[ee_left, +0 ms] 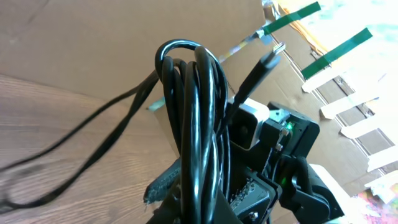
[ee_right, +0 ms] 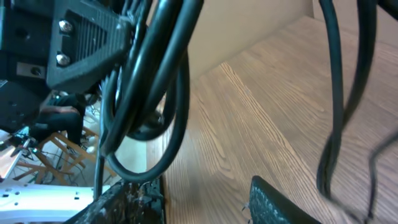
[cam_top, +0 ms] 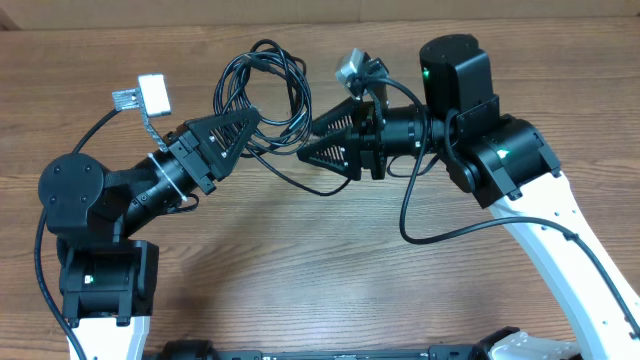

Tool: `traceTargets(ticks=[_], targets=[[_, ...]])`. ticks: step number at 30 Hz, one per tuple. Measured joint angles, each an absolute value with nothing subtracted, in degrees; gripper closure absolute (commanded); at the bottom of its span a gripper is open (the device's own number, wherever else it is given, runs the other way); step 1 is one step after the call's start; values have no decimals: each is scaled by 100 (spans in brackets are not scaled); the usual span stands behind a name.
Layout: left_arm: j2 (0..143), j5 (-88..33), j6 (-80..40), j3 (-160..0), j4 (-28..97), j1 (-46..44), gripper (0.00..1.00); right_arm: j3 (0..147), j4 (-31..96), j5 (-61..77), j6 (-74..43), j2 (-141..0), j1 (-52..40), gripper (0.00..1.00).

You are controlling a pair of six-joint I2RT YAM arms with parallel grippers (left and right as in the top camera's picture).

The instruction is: Untangle cables

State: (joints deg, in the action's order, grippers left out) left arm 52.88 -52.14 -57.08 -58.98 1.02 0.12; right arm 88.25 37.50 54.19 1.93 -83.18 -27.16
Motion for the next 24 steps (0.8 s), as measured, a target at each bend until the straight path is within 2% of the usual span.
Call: traceTargets(ticks=[5, 19, 22, 24], targets=[[5288, -5273, -5660, -5898, 117, 12, 96, 8825, 3715, 5476, 119, -8318, -2716, 39], [5288, -5297, -5190, -5898, 301, 12, 96, 8825, 3708, 5837, 60, -8320, -2716, 41], [5288, -5297, -5183, -5898, 379, 12, 95, 8825, 3660, 5861, 58, -8320, -2716, 50], [5288, -5297, -5183, -5898, 530, 12, 96, 8825, 3588, 5867, 71, -8320, -2714, 61]])
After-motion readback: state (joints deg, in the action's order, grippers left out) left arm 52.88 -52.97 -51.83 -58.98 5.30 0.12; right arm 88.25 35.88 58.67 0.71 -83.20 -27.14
